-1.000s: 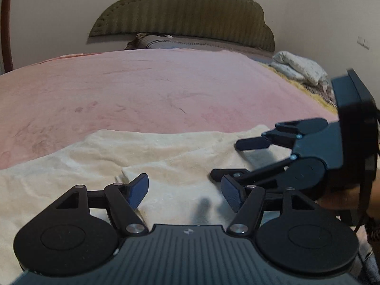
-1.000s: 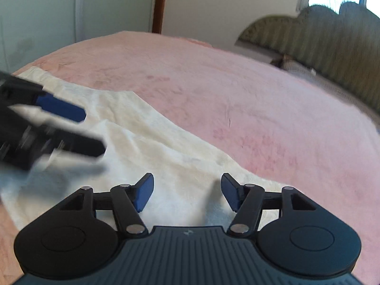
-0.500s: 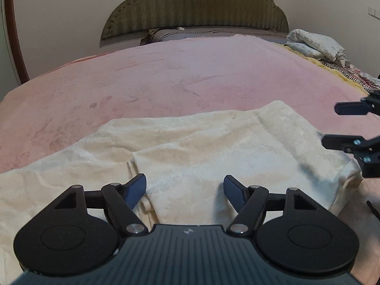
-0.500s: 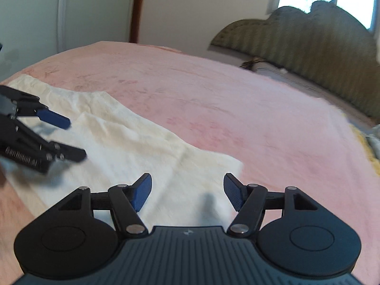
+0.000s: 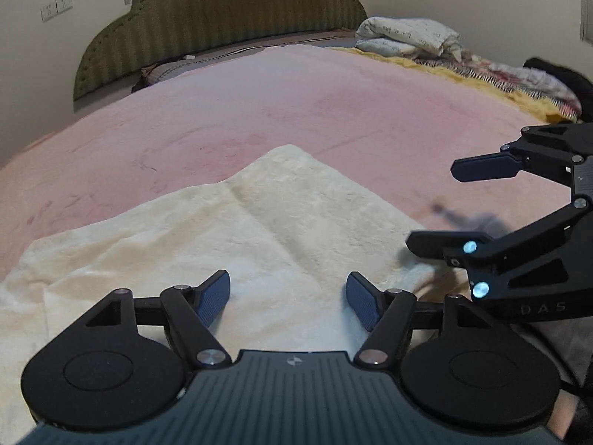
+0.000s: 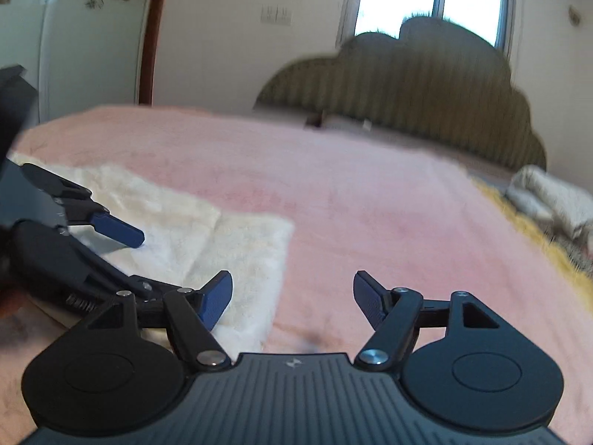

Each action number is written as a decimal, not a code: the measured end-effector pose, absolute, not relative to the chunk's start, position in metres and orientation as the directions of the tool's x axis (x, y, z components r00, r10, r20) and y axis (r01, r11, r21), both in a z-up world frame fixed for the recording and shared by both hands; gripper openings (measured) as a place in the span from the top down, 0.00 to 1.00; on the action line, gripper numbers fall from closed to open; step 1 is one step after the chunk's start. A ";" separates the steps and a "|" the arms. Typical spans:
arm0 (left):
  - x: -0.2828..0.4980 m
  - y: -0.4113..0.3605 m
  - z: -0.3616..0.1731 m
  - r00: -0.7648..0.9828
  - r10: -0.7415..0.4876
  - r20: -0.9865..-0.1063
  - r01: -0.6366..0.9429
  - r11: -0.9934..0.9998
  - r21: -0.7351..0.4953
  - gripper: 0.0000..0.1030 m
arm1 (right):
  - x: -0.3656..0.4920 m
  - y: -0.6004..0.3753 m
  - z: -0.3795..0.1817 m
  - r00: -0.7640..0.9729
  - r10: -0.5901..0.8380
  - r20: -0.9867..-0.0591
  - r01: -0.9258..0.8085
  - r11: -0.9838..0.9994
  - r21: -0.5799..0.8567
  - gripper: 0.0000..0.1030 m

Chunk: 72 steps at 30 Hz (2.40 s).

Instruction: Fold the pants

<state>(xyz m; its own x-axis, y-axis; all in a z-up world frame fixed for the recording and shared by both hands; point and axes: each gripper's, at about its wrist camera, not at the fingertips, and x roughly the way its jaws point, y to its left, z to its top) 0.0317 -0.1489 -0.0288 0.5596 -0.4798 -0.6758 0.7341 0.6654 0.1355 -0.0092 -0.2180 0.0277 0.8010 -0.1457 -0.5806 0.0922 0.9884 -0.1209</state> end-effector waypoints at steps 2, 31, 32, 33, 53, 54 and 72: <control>0.024 -0.147 -0.033 0.563 -0.502 -0.657 0.754 0.637 0.160 0.27 | -0.005 -0.218 0.011 0.731 -0.130 -0.670 0.035 0.987 -0.154 0.30; 0.068 -0.019 -0.016 0.729 -0.212 -0.651 0.351 0.932 0.089 0.08 | 0.048 -0.152 0.005 0.752 0.079 -0.654 -0.089 0.996 0.018 0.21; 0.069 -0.018 -0.017 0.724 -0.213 -0.656 0.349 0.934 0.082 0.07 | 0.049 -0.150 -0.001 0.739 0.075 -0.670 -0.089 0.996 0.013 0.19; 0.069 -0.017 -0.018 0.721 -0.217 -0.658 0.345 0.936 0.070 0.06 | 0.046 -0.150 -0.004 0.749 0.067 -0.659 -0.079 0.997 0.011 0.15; 0.066 0.025 -0.012 0.757 -0.125 -0.642 0.218 0.974 0.068 0.00 | 0.049 -0.109 0.010 0.752 0.066 -0.656 -0.145 0.987 -0.067 0.08; 0.066 0.030 -0.013 0.759 -0.102 -0.643 0.197 0.977 0.077 0.00 | 0.049 -0.109 0.009 0.752 0.066 -0.655 -0.137 0.989 -0.059 0.08; 0.065 0.116 0.007 0.768 0.117 -0.630 -0.042 0.990 0.133 0.00 | 0.056 -0.024 0.039 0.771 0.262 -0.580 -0.376 0.923 -0.082 0.08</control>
<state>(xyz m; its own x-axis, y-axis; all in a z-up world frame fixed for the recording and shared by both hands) 0.0654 0.1162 0.0065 0.7677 0.1174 -0.6300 -0.0425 0.9902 0.1328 0.0557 -0.0239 0.0390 0.7711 0.2623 -0.5802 -0.3758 0.9230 -0.0822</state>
